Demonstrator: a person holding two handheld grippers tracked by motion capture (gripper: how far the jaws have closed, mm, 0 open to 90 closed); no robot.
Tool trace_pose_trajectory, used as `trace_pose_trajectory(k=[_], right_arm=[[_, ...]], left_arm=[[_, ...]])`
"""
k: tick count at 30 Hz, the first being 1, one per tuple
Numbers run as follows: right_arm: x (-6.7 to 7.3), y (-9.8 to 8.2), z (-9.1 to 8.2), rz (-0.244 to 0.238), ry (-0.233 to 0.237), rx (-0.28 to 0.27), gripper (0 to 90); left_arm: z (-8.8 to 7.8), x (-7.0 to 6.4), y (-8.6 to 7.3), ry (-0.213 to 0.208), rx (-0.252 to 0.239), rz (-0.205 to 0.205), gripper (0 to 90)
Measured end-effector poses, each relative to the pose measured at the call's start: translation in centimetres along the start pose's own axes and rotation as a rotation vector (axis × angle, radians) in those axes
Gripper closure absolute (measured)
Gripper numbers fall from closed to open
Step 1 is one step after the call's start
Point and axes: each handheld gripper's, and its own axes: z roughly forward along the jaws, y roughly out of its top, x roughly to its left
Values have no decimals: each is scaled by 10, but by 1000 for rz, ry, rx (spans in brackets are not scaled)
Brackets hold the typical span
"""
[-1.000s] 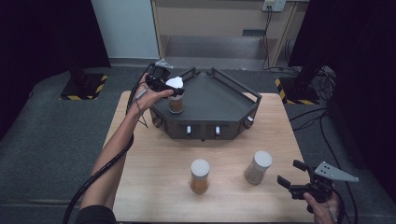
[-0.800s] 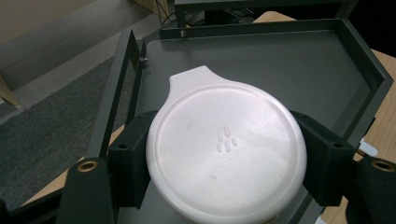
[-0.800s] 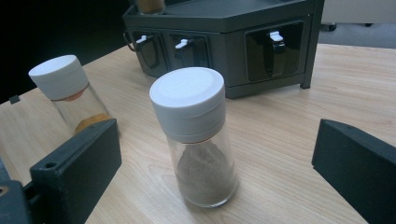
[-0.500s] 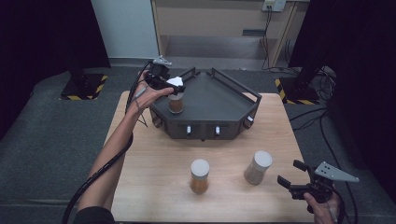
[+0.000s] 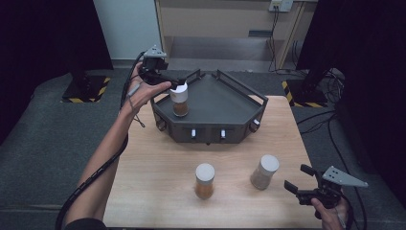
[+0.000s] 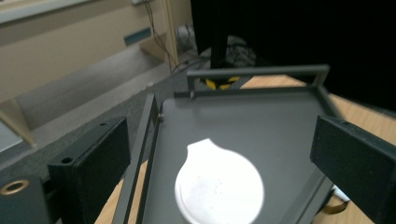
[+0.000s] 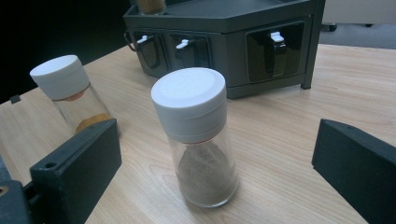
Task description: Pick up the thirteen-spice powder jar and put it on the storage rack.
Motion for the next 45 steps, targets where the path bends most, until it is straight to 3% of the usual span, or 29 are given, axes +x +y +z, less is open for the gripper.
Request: trace_pose_trajectory(k=[11, 21, 24, 29, 36, 45], right_arm=[[1, 1, 1, -3, 1, 6, 19], [1, 1, 2, -5, 2, 8, 19], [2, 2, 2, -7, 3, 8, 19], [2, 2, 2, -7, 4, 9, 19], [2, 2, 2, -9, 4, 7, 19], [3, 2, 2, -11, 4, 9, 20]], left_arm=[[-31, -12, -7, -31, -78, 53, 38], [-52, -27, -20, -97, -138, 88, 38], [-58, -31, -30, -126, -169, 78, 37], [-67, -40, -42, -155, -188, 96, 37], [-82, -50, -63, -172, -231, 99, 38], [-98, -70, -87, -156, -239, 136, 38]])
